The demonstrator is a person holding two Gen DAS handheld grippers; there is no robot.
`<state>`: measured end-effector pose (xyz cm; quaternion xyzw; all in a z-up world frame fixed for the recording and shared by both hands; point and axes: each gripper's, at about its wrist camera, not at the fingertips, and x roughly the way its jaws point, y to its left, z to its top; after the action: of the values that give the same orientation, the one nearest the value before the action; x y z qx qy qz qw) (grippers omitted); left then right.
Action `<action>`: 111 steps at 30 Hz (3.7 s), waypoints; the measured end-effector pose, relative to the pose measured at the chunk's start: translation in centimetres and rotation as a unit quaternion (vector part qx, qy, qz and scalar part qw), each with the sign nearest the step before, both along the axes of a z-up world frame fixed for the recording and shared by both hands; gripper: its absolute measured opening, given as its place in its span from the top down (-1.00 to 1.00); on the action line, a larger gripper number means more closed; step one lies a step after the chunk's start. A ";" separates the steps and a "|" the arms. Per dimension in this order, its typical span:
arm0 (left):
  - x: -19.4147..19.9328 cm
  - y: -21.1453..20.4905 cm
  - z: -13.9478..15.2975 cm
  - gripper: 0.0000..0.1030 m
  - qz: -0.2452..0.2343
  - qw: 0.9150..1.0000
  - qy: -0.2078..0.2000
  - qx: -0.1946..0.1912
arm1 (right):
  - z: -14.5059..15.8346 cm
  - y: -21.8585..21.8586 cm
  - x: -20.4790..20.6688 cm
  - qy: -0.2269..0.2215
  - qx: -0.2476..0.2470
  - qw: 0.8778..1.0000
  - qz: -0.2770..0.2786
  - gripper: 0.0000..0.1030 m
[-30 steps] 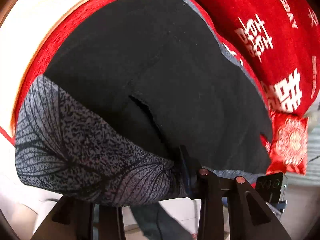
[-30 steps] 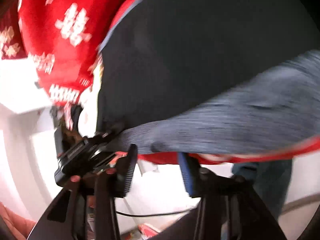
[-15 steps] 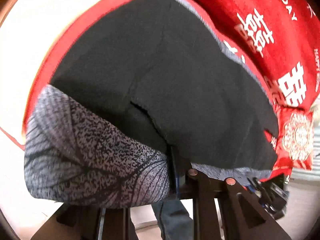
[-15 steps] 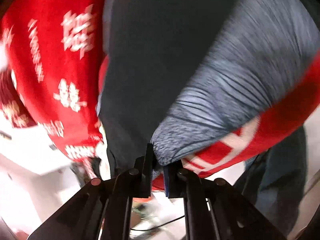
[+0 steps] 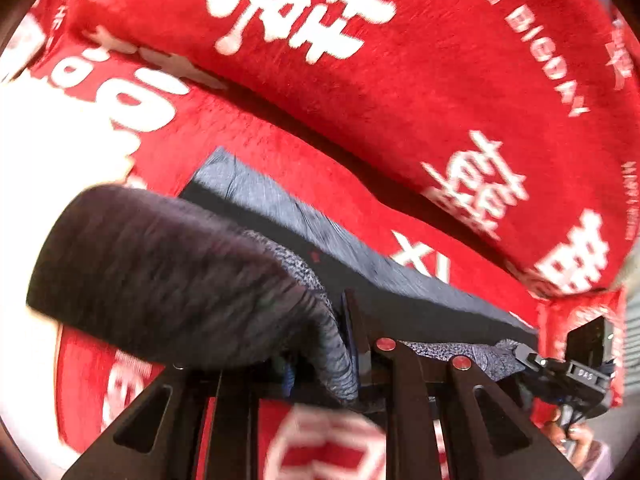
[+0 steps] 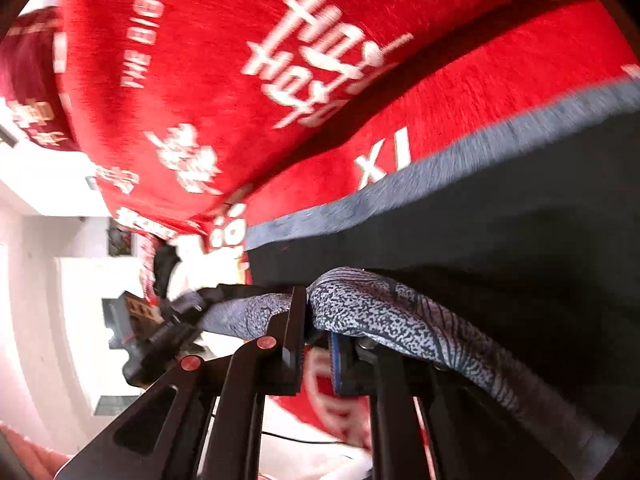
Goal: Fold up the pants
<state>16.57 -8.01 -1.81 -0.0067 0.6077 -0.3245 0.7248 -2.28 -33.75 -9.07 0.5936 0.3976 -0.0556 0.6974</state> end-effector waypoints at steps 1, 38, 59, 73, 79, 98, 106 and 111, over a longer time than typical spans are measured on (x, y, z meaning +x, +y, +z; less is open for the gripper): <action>0.6 -1.1 -1.4 0.59 -0.001 1.000 -0.001 0.015 | -1.2 -0.8 1.0 0.011 0.000 1.000 0.006 0.75; -5.3 -7.5 -1.7 -0.37 -0.091 0.966 -0.122 0.210 | 0.5 -4.9 0.2 0.063 -0.110 0.991 0.043 -0.36; -29.0 -17.4 -0.9 -0.36 -0.325 0.942 -0.007 0.079 | -1.9 8.7 -35.2 0.200 -0.023 0.944 -0.263 -0.36; -34.7 -20.8 -5.5 -0.36 -0.335 0.938 0.034 0.078 | -9.4 8.1 -41.7 0.052 0.100 0.949 -0.295 -0.06; -35.4 -21.7 -4.9 0.29 -0.344 0.935 0.046 0.074 | -7.1 6.5 -40.8 0.014 0.116 0.952 -0.284 0.70; -27.6 -28.4 3.3 -0.55 -0.226 0.965 -0.109 0.080 | 2.5 -24.6 -30.1 0.082 -0.061 0.987 -0.127 0.14; -26.9 -28.8 -5.3 -0.55 -0.196 0.959 -0.086 0.188 | 3.1 -22.8 -30.5 0.138 -0.120 0.974 -0.132 -0.50; -26.9 -27.9 -6.2 -0.58 -0.189 0.959 -0.087 0.192 | -1.7 -20.7 -34.4 0.212 -0.075 0.954 -0.200 0.02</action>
<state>-10.33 -35.86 -8.02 0.2754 0.5835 -0.3322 0.6880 -36.63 -54.44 -10.79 0.5813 0.4047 -0.3482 0.6140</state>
